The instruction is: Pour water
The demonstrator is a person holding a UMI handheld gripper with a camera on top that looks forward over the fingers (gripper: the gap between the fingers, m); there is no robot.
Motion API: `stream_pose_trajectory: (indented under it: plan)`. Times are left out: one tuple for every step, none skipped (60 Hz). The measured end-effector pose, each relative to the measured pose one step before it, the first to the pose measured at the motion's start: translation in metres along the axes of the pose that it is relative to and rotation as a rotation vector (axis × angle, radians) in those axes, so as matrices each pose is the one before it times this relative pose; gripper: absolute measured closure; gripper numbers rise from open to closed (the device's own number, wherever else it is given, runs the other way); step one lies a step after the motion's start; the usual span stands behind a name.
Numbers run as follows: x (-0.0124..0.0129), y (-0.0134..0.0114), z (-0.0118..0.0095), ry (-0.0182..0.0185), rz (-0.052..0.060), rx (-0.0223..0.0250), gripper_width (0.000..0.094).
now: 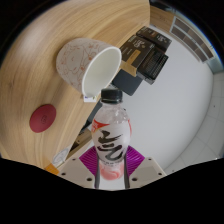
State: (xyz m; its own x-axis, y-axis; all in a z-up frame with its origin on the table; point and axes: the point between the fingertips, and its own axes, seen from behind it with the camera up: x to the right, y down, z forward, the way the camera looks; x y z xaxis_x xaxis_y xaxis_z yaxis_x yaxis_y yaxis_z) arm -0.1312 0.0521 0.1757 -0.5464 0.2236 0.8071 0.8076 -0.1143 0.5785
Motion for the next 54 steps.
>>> stream_pose_trajectory:
  plan:
    - [-0.00084,0.00012,-0.00013,-0.00386,0.0026,-0.00045,0.0603]
    - [-0.00031,-0.00005,0.00005,-0.00199,0.0027,0.00115,0.0603]
    - [0.00024,0.00024,-0.00023,-0.00015,0.0031,0.00095,0.0603]
    - [-0.00023,-0.00037,0.00027,0.00023,0.0044,0.00226,0.0603]
    - [0.00004,-0.00007,-0.00015,0.00078,0.0064,0.00161,0.0603]
    - [0.00015,0.0003,-0.00019,-0.00032,0.0087,0.00126,0.0604]
    - [0.00041,0.0007,-0.00045,-0.00099,0.0131,0.00174,0.0603]
    - [0.0008,0.00078,-0.00061,-0.00117,0.0193,0.00248,0.0603]
    - [0.00083,0.00146,0.00002,-0.00726,0.0269,0.00575,0.0602]
    - [0.00003,0.00151,-0.00074,-0.00444,0.0354,0.00152,0.0604]
    - [0.00046,0.00166,-0.00076,-0.00656,0.038,0.00064,0.0604]
    - [0.00086,0.00187,-0.00122,-0.00731,0.044,0.00027,0.0603]
    - [0.00237,0.00174,-0.00213,-0.00031,0.047,-0.00019,0.0604]
    - [0.00147,0.00169,-0.00093,-0.01341,0.06,0.00575,0.0604]
    - [0.00465,0.00041,-0.00153,-0.00084,0.0496,0.00077,0.0605]
    - [0.00292,0.00173,-0.00078,-0.01599,0.0649,0.00876,0.0603]
    - [0.00254,0.0,-0.00251,-0.0139,0.0711,0.01011,0.0603]
    - [0.00224,-0.00233,-0.00295,-0.01581,0.0753,0.01866,0.0604]
    - [0.0021,-0.00354,-0.00322,-0.01819,0.0793,0.02416,0.0603]
    - [0.00291,-0.00322,-0.00348,-0.01608,0.0803,0.0231,0.0602]
    - [0.00427,-0.00111,-0.00308,-0.01232,0.0787,0.02019,0.0602]
    - [0.00353,-0.00371,-0.00356,-0.00075,0.071,0.01151,0.0602]
    - [0.00457,-0.00116,-0.00231,-0.00858,0.0717,0.01595,0.0601]
    - [0.00437,-0.00131,-0.00369,-0.00779,0.0716,0.01428,0.0602]
    - [0.00402,-0.00188,-0.0037,-0.00911,0.0692,0.01527,0.06]
    - [0.00333,-0.00227,-0.00331,-0.00996,0.0677,0.01704,0.0601]
    - [0.0036,-0.00193,-0.00297,-0.00878,0.0646,0.01578,0.06]
    - [0.00372,-0.00146,-0.00297,-0.00652,0.0625,0.01255,0.0601]
    - [0.0034,-0.00067,-0.00255,-0.00568,0.0606,0.01016,0.0602]
    - [-0.00007,-0.00177,-0.00509,0.00132,0.0552,0.00642,0.0602]
    - [-0.00009,0.00076,0.00284,-0.011,0.054,0.00882,0.0601]
    - [0.00201,0.00062,-0.00137,-0.0094,0.052,0.00851,0.0602]
    - [0.00174,0.00132,-0.00045,-0.00839,0.0501,0.00682,0.0601]
    - [0.00104,0.00234,-0.00016,-0.00858,0.0485,0.00296,0.0601]
    - [0.00026,0.00315,0.00057,-0.01032,0.0465,0.00057,0.0601]
    - [-0.00025,0.00488,-0.00457,-0.00287,0.0461,0.00313,0.0602]
    - [-0.00316,0.00451,0.00482,-0.00871,0.0459,-0.00088,0.0602]
    - [-0.0001,0.00499,0.00333,-0.01052,0.0388,-0.00538,0.0602]
    - [0.00009,0.00607,0.0025,-0.00948,0.0366,-0.00564,0.0603]
    - [-0.0004,0.00656,0.0029,-0.00921,0.0336,-0.00574,0.0604]
    - [-0.00007,0.00654,0.0026,-0.00767,0.03,-0.00422,0.0604]
    - [0.0011,0.00814,-0.00513,-0.00454,0.0288,0.00153,0.0605]
    - [-0.00116,0.00572,0.0061,-0.00884,0.0197,-0.00697,0.0604]
    - [-0.00006,0.00717,0.00394,-0.0059,0.0198,-0.00784,0.0605]
    - [-0.00031,0.00748,0.00379,-0.0047,0.0181,-0.00936,0.0605]
    - [0.00004,0.00703,0.00356,-0.00344,0.0167,-0.00765,0.0605]
    - [-0.0003,0.00646,0.00326,-0.00334,0.0154,-0.00629,0.0605]
    - [-0.00035,0.00651,0.00325,-0.00362,0.0144,-0.0052,0.0605]
    - [0.00028,0.00637,0.0028,-0.00442,0.0129,-0.00503,0.0604]
    - [0.00155,0.00691,-0.00448,-0.00211,0.0156,-0.00106,0.0603]
    - [-0.00069,0.0054,0.00288,-0.00337,0.0096,-0.00414,0.0603]
    - [0.00037,0.00537,0.00259,-0.00149,0.0084,-0.00508,0.0603]
    - [0.00034,0.00495,0.00237,-0.00006,0.0087,-0.00458,0.0603]
    - [0.00018,0.0046,0.00231,-0.0001,0.0087,-0.00336,0.0603]
